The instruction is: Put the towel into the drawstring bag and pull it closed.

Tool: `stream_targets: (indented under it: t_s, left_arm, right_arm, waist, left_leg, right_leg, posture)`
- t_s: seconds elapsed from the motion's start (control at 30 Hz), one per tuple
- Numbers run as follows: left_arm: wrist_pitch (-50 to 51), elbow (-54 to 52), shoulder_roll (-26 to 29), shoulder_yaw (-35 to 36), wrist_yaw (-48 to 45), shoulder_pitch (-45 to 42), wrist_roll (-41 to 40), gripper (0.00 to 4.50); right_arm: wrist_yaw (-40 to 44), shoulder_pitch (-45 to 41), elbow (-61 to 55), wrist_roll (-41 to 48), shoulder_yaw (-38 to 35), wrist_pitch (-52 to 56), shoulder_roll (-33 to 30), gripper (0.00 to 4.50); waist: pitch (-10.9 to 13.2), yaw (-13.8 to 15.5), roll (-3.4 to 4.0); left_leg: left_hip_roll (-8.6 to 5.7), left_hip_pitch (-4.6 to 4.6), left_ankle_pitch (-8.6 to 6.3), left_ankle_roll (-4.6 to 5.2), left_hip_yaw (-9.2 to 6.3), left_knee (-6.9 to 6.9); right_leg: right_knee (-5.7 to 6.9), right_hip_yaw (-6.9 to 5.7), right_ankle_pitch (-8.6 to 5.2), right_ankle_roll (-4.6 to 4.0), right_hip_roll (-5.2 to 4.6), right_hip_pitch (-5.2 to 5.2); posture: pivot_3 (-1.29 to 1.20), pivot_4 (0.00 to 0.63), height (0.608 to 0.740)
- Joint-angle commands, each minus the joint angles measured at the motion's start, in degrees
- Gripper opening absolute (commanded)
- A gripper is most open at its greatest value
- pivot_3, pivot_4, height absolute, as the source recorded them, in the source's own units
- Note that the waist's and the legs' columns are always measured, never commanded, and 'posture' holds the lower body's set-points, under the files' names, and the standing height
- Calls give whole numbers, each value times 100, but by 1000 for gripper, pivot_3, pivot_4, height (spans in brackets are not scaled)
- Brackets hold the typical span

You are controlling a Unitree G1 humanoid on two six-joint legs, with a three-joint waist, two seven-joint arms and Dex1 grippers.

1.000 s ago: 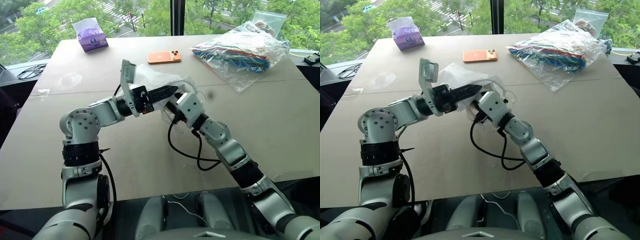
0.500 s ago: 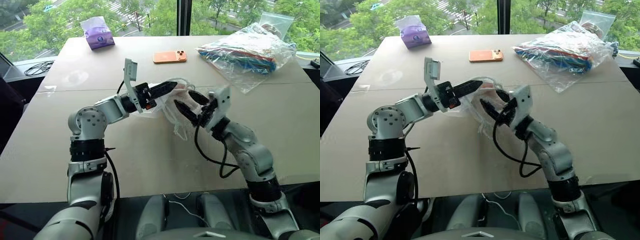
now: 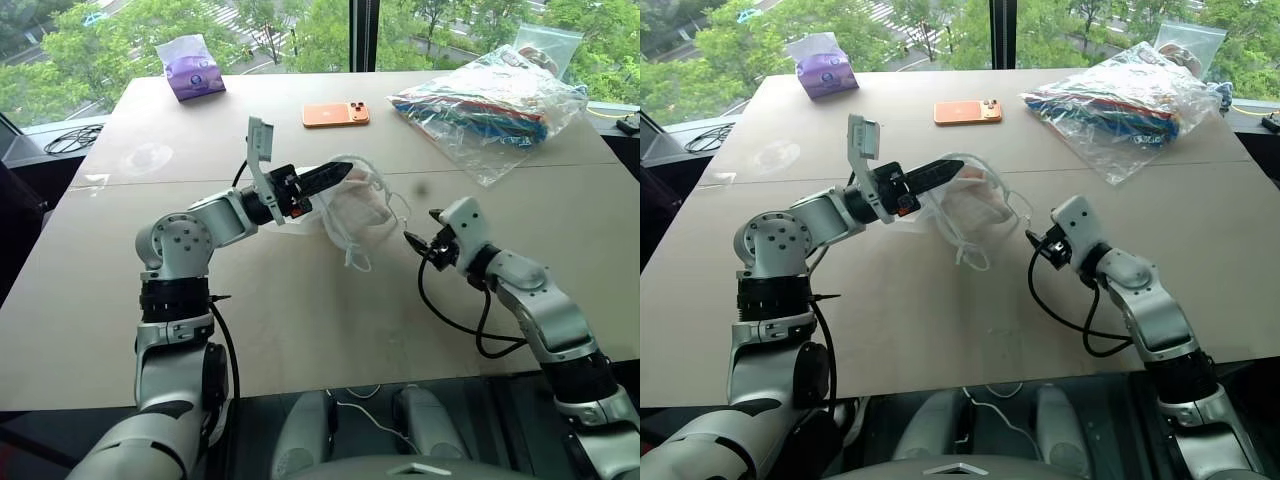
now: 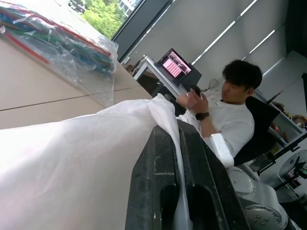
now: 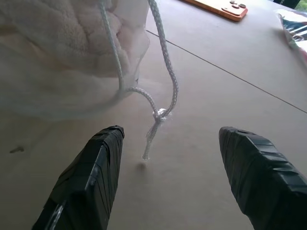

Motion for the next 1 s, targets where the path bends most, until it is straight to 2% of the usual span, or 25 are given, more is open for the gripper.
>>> stream_targets:
  t_s: [0.03,0.2,0.23,0.33,0.47,0.5,0.73,0.83,0.9,1.0]
  left_arm:
    - [-36,-152,70,48,-104,-89,-67,0]
    - [20,-215,114,29,-133,-37,-55,0]
    - [26,-218,121,21,-137,-34,-50,0]
    - [16,-216,152,-23,-148,-26,-6,0]
    - [46,-225,221,-40,-171,11,-4,0]
    - [49,-218,241,-46,-184,18,1,0]
    - [25,-92,341,-69,-283,-32,86,0]
    - [22,-70,360,-80,-325,-58,124,0]
    - [24,-69,367,-108,-356,-61,140,0]
    - [10,-52,372,-148,-387,-73,157,0]
  right_arm:
    - [-50,-329,229,142,-339,-293,306,3360]
    - [-71,-628,830,187,-512,-625,759,3360]
    - [-120,-695,957,191,-578,-706,845,3130]
    - [-250,-825,1234,184,-800,-941,988,2103]
    - [-286,-735,1004,377,-1091,-1062,1118,159]
    - [-257,-674,888,434,-1127,-1045,1128,73]
    - [232,0,123,270,-831,-722,620,73]
    - [730,294,-206,136,-524,-553,100,829]
    - [742,253,-241,149,-492,-457,56,1743]
    - [686,26,-29,120,-446,-424,218,1743]
  waist:
    - [0,15,0]
    - [0,33,0]
    - [0,33,0]
    - [0,26,0]
    - [1,30,0]
    - [1,28,0]
    - [1,33,0]
    - [1,33,0]
    - [1,2,0]
    - [1,0,0]
  left_leg:
    - [1,0,0,0,-1,0]
    - [3,-2,1,-2,-6,-1]
    - [3,-3,2,-3,-6,-1]
    - [3,-1,2,-3,-4,-1]
    - [5,-3,2,-4,-7,-1]
    - [5,-3,2,-4,-7,-1]
    - [4,-2,1,-2,-5,-2]
    - [3,-3,0,0,-5,-1]
    - [2,-1,-1,2,-5,-1]
    - [2,4,-1,2,-3,0]
  right_leg:
    - [0,0,0,0,0,0]
    - [-1,-5,0,0,-2,0]
    - [-1,-5,0,0,-3,0]
    - [-1,-2,0,0,-5,0]
    - [-1,-5,0,0,-5,0]
    - [-1,-5,0,0,-5,0]
    - [-1,-4,0,0,-6,0]
    - [-1,-4,0,0,-7,0]
    - [0,-5,0,0,-4,0]
    - [9,-1,0,-1,1,0]
  posture:
    - [0,150,740]
    - [0,150,740]
    - [0,150,740]
    - [0,150,740]
    - [0,150,740]
    - [0,150,740]
    - [0,150,740]
    - [0,150,740]
    - [0,150,740]
    - [0,150,740]
